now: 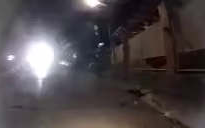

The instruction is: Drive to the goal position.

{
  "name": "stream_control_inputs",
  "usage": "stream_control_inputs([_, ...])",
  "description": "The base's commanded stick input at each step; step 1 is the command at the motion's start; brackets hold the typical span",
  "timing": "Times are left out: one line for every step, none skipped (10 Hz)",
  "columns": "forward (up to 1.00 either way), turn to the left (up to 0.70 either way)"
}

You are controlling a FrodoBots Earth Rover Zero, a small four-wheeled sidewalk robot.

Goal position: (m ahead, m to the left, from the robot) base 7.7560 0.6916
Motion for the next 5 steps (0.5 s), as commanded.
stream_control_inputs([0.70,0.00])
stream_control_inputs([0.70,0.00])
stream_control_inputs([0.70,0.00])
stream_control_inputs([0.70,0.00])
stream_control_inputs([0.70,0.00])
